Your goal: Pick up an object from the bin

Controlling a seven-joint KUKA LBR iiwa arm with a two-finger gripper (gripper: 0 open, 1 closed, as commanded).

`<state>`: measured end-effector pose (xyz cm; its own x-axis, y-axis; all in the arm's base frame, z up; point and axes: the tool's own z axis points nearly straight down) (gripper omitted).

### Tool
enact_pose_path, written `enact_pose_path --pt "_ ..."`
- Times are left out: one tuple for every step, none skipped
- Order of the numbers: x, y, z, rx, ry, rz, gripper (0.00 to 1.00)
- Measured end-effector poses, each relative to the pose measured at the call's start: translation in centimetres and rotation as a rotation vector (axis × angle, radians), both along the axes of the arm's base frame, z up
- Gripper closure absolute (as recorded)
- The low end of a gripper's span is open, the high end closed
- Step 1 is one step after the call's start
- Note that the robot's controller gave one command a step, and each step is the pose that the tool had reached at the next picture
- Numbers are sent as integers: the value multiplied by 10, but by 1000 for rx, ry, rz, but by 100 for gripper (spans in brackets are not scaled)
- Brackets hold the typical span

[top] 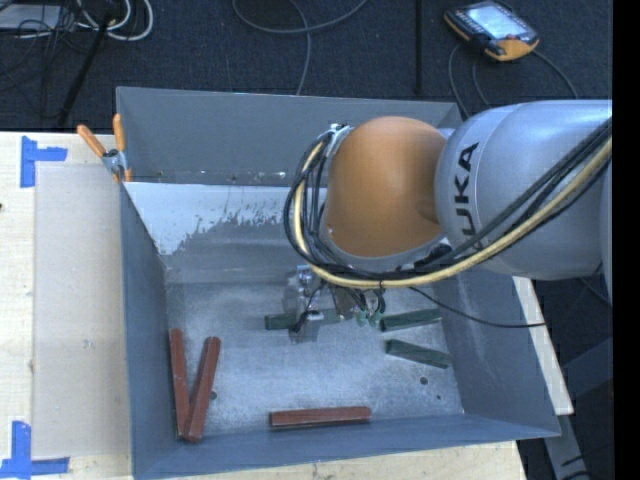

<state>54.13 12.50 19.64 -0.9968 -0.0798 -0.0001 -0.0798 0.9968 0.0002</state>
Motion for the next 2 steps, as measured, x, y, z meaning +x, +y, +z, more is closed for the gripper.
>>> enact_pose_path --pt "0 0 0 0 0 -1 100" --pt "0 -8 44 -1 7 18 100"
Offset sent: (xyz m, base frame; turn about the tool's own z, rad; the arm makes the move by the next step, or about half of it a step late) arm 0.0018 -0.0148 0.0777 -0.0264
